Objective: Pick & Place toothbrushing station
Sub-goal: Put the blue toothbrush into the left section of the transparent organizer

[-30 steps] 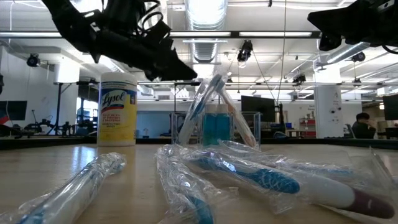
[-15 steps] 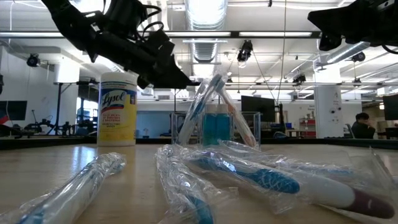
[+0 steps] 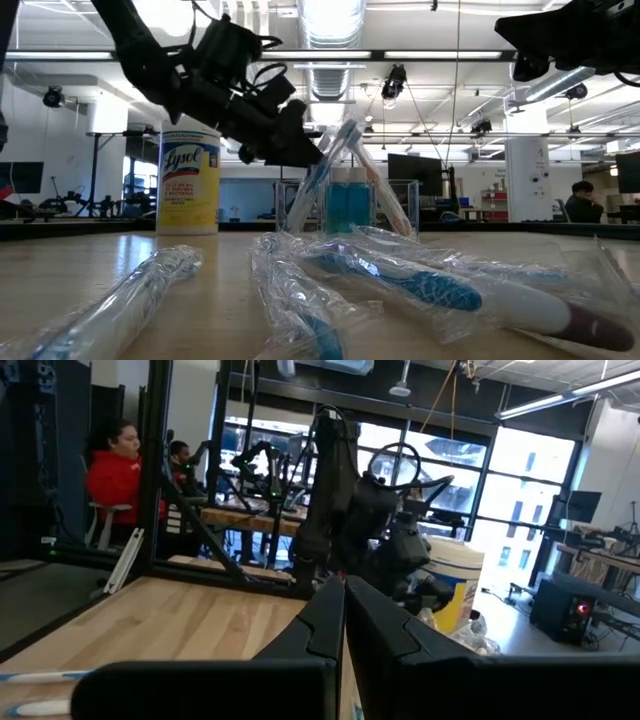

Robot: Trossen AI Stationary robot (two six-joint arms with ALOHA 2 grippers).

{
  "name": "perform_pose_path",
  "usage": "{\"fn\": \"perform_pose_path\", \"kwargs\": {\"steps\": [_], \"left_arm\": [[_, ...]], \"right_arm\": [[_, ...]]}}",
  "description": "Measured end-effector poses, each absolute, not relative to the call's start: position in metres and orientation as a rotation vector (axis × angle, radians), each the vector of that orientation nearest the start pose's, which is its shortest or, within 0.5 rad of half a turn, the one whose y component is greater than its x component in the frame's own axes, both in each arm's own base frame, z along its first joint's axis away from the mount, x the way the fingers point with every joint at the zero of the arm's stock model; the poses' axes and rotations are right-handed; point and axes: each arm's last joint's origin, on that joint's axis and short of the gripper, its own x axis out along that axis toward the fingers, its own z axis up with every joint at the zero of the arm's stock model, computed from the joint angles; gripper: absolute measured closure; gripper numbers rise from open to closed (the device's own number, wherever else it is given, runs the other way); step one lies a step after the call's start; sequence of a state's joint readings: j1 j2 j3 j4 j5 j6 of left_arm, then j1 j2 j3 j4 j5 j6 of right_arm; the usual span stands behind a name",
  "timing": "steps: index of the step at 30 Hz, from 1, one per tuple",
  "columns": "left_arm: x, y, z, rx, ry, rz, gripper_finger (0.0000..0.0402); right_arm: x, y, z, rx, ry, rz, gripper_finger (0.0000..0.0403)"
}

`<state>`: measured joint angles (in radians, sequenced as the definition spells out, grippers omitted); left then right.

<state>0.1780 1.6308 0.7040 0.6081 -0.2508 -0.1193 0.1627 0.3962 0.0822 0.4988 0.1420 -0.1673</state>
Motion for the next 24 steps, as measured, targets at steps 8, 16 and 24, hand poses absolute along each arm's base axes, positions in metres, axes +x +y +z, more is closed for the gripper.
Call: {"fn": "perform_pose_path", "kwargs": {"steps": [8, 16, 24], "left_arm": [[0.315, 0.065, 0.181, -0.049, 0.292, 0.48, 0.0225], [0.313, 0.065, 0.184, -0.024, 0.298, 0.478, 0.0229], [0.313, 0.063, 0.181, 0.07, 0.335, 0.455, 0.0354]], "right_arm": [[0.122, 0.016, 0.204, -0.146, -0.178, 0.005, 0.0394], [0.122, 0.016, 0.204, -0.148, -0.178, 0.005, 0.0394], [0.122, 0.016, 0.204, -0.148, -0.177, 0.005, 0.0394]]}}
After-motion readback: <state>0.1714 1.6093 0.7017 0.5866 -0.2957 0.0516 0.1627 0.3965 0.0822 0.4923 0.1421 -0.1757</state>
